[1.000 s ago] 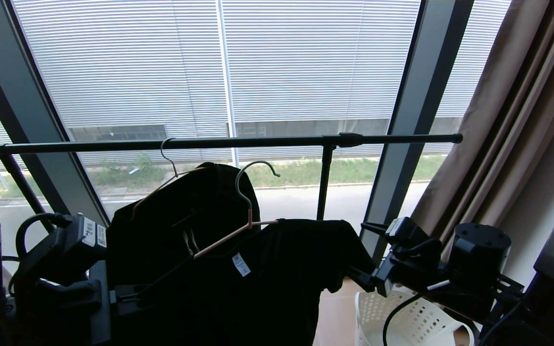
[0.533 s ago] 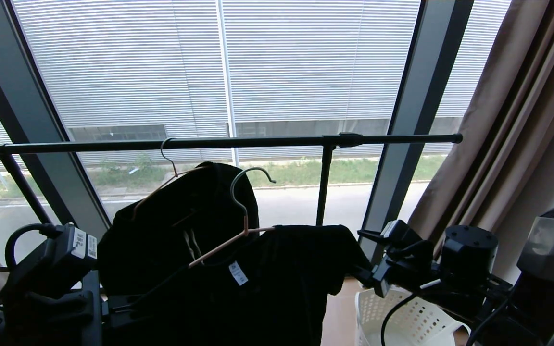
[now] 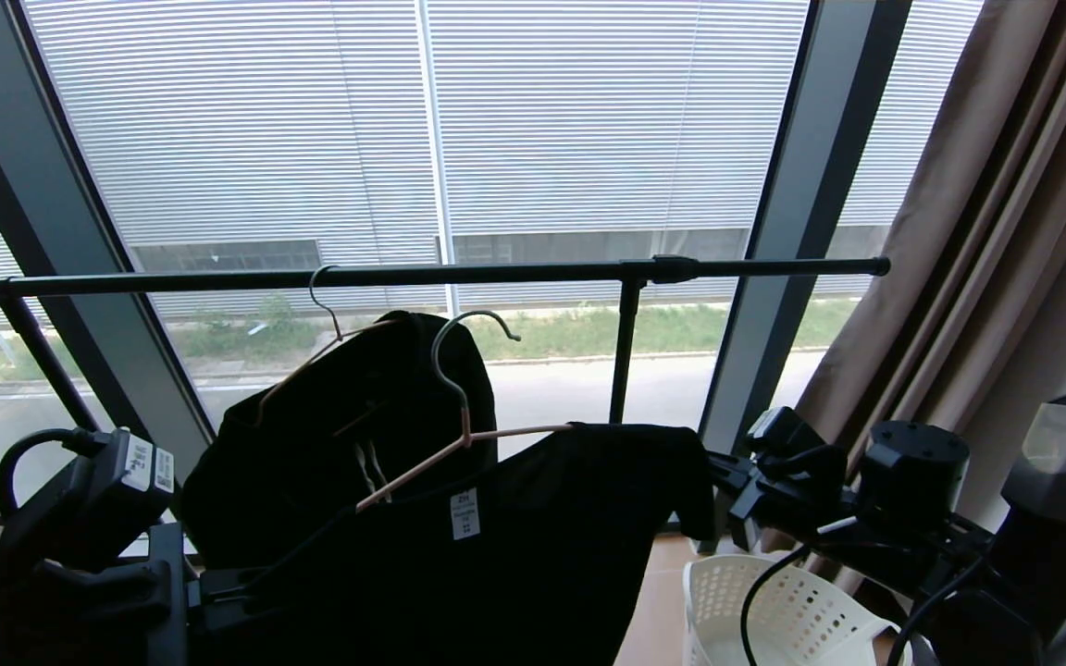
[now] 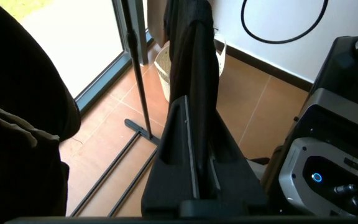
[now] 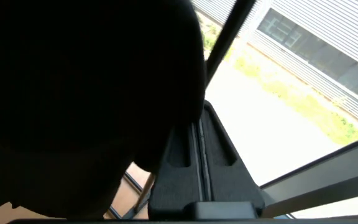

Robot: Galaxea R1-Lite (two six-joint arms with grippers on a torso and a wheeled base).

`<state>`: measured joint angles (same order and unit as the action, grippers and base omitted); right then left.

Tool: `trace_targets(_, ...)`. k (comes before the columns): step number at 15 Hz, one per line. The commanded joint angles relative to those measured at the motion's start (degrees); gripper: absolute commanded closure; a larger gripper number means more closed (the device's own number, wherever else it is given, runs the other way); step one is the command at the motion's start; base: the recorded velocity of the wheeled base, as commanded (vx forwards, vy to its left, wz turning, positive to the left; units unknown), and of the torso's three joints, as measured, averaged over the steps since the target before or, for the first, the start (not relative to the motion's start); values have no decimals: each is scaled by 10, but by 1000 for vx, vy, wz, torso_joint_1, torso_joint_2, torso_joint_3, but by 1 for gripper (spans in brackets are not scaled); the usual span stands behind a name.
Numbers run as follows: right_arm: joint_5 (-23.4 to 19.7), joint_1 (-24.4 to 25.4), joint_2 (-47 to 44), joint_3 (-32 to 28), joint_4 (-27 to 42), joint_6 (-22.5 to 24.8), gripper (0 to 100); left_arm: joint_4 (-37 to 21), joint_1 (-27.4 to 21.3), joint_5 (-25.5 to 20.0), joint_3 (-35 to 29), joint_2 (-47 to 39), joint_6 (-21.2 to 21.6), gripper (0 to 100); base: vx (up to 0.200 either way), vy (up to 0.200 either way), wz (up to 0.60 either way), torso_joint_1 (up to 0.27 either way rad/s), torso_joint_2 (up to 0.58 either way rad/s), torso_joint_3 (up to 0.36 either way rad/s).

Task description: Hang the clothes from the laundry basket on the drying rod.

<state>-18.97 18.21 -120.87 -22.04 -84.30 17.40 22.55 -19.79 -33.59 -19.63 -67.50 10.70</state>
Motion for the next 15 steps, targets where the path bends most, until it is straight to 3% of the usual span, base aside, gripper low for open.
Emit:
trace_targets(1, 0, -1, -1, 2, 0, 0, 100, 0, 0, 0, 0, 4, -3, 100, 0, 0, 0, 0, 0, 0)
trace_targets(6, 3, 39, 7, 19, 1, 1, 100, 0, 3, 1, 8, 3, -24, 100, 0, 0, 0, 0, 0, 0)
trace_targets(7, 3, 40, 7, 26, -4, 2, 0, 0, 4, 1, 8, 2, -31, 100, 0, 0, 0, 0, 0, 0)
trace_targets(13, 0, 63, 69, 46, -4, 4, 0, 23, 23, 9, -3, -19, -75, 100, 0, 0, 0, 0, 0, 0)
trace_targets(15, 0, 79, 89, 45, -3, 1, 0, 39, 31, 31, -9, -45, -82, 100, 0, 0, 0, 0, 0, 0)
